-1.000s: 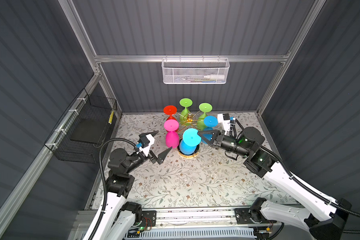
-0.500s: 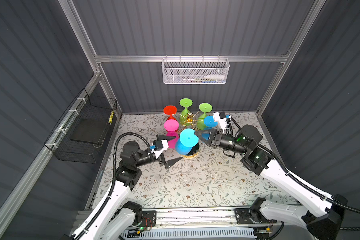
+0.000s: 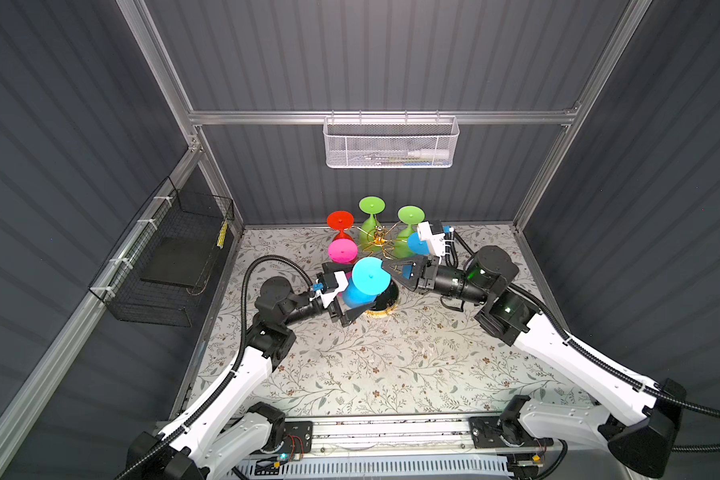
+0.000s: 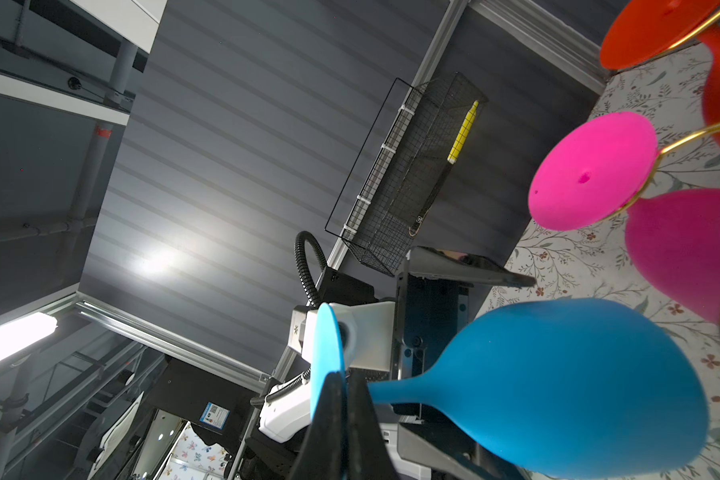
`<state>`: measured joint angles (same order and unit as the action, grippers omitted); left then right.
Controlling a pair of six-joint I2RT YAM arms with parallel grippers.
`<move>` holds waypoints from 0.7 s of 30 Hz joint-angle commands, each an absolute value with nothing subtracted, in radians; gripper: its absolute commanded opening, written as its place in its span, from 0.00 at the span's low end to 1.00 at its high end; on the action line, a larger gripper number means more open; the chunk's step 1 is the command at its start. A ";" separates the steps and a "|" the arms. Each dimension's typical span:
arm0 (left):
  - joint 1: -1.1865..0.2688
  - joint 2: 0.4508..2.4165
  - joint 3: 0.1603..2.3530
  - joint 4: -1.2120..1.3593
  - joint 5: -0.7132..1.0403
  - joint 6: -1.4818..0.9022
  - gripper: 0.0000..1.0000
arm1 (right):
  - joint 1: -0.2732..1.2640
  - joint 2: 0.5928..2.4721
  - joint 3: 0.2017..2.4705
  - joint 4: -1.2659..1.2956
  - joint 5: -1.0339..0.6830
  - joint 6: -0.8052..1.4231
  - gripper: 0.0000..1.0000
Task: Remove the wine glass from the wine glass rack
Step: 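Move the left gripper to the blue glass's bowl while the right gripper holds it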
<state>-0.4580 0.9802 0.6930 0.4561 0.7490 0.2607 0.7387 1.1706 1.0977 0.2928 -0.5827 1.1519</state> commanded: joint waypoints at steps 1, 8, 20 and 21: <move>-0.468 0.984 0.667 0.486 0.720 0.278 0.96 | 0.743 1.162 1.130 0.343 -0.601 1.154 0.00; -0.469 0.970 0.656 0.461 0.664 0.298 0.84 | 0.743 1.160 1.129 0.343 -0.595 1.154 0.00; -0.469 0.924 0.753 0.210 0.619 0.350 0.75 | 0.730 1.140 1.083 0.332 -0.551 1.139 0.18; -0.469 0.923 0.769 0.180 0.610 0.347 0.75 | 0.726 1.137 1.082 0.324 -0.548 1.133 0.24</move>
